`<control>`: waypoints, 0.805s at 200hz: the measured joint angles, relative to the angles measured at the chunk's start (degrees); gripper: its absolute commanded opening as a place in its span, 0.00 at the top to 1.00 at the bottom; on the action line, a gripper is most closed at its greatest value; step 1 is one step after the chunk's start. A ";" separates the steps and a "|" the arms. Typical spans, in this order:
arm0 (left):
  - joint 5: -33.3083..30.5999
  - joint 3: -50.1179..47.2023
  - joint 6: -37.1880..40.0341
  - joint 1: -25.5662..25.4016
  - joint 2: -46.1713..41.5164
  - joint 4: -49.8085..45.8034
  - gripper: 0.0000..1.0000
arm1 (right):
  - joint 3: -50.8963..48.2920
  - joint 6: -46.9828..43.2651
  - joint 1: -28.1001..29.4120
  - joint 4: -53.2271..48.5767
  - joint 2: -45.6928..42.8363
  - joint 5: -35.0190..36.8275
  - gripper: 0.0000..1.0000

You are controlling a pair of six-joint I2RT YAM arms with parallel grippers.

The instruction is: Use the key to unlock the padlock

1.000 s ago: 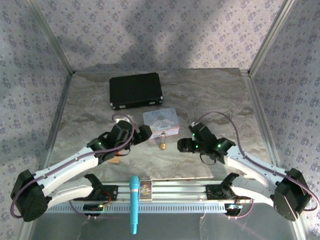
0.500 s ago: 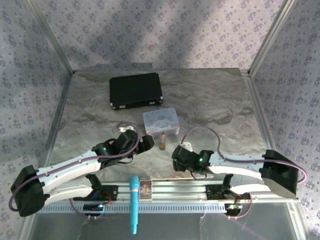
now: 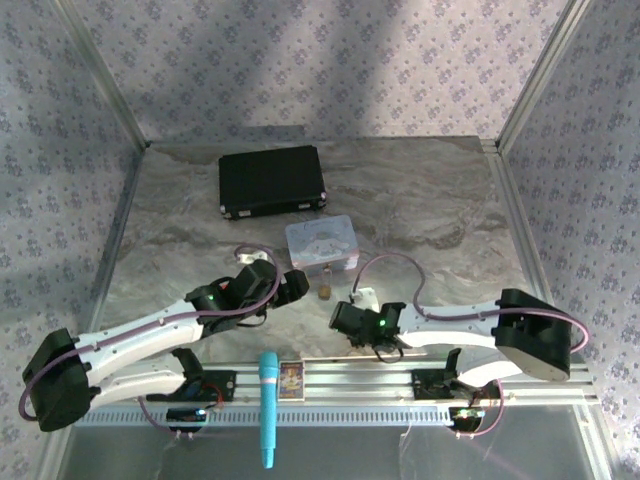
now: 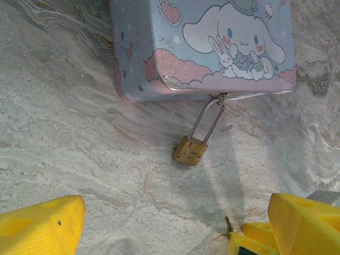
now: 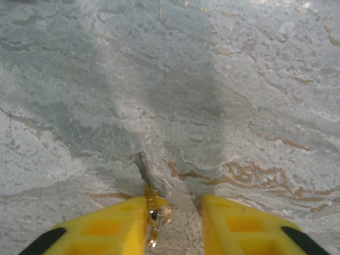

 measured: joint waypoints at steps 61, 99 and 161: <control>-1.25 -0.09 -0.52 0.00 1.46 1.73 0.17 | -1.42 0.72 -0.39 4.68 -0.83 -0.02 1.00; -0.24 0.50 -1.64 -0.07 6.25 7.15 0.25 | -5.90 -0.20 -4.13 9.01 -6.54 -4.83 1.00; 4.02 1.49 -9.75 -1.49 15.21 20.50 0.32 | -8.61 -4.33 -14.36 10.43 -22.34 -12.04 1.00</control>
